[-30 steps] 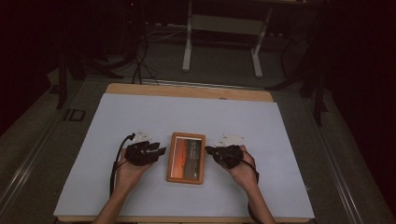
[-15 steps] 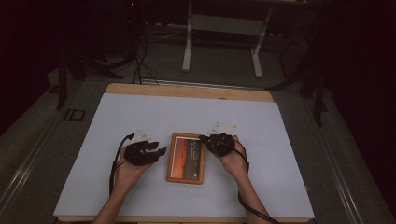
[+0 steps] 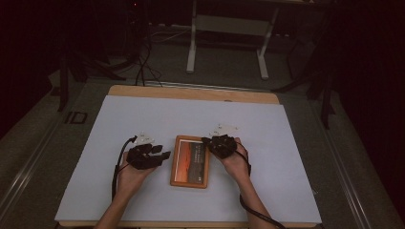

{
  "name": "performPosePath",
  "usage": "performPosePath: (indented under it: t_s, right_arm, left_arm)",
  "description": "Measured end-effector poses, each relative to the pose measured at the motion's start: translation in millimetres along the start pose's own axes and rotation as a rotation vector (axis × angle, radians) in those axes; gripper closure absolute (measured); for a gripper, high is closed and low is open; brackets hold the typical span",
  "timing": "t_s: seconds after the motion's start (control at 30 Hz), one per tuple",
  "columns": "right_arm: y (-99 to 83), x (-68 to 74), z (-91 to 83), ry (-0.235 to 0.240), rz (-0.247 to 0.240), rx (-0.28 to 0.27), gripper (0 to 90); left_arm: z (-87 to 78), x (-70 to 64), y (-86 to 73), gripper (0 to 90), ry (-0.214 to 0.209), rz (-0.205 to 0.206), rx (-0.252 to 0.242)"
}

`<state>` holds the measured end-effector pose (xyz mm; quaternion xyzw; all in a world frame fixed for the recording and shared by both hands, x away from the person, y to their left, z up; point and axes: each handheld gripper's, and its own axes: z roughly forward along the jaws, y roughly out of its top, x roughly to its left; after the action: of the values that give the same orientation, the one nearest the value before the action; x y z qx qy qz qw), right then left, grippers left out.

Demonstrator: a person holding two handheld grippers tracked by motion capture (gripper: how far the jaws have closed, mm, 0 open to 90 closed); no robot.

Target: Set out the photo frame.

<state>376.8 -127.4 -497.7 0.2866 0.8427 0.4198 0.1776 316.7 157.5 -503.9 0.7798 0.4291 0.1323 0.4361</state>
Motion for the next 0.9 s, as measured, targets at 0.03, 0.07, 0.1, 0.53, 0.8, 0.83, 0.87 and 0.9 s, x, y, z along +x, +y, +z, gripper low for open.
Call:
performPosePath:
  t_s: [0.03,0.07,0.1,0.53,0.8,0.83,0.87,0.9]
  right_arm:
    - [-0.4,-0.1,-0.1,0.0,0.001,-0.001,89.8]
    - [-0.9,-0.4,-0.3,-0.001,0.002,-0.001,89.8]
    - [-1.6,-0.9,-0.3,0.0,0.005,-0.005,89.8]
    - [-14.3,-11.8,-1.6,-0.001,0.055,0.008,89.9]
    - [-20.1,-18.8,1.3,-0.012,0.076,0.027,89.9]
    - [-20.6,-19.2,1.7,-0.013,0.08,0.028,89.9]
    - [-21.1,-19.7,1.9,-0.012,0.082,0.032,89.9]
    - [-21.7,-20.2,2.2,-0.014,0.084,0.034,89.9]
  left_arm:
    - [-0.4,0.1,0.1,53.7,0.0,0.001,0.0]
    - [-0.7,0.2,0.1,53.7,0.001,-0.001,-0.002]
    - [-1.1,0.4,0.1,53.7,0.002,-0.001,-0.002]
    - [-4.6,3.4,0.9,53.6,-0.016,-0.031,-0.015]
    - [-7.1,-0.2,4.4,52.9,-0.04,-0.041,-0.032]
    - [-7.4,-0.8,4.9,52.9,-0.043,-0.042,-0.033]
    - [-7.7,-1.4,5.3,52.7,-0.046,-0.043,-0.033]
    - [-7.9,-1.7,5.8,52.2,-0.049,-0.043,-0.033]
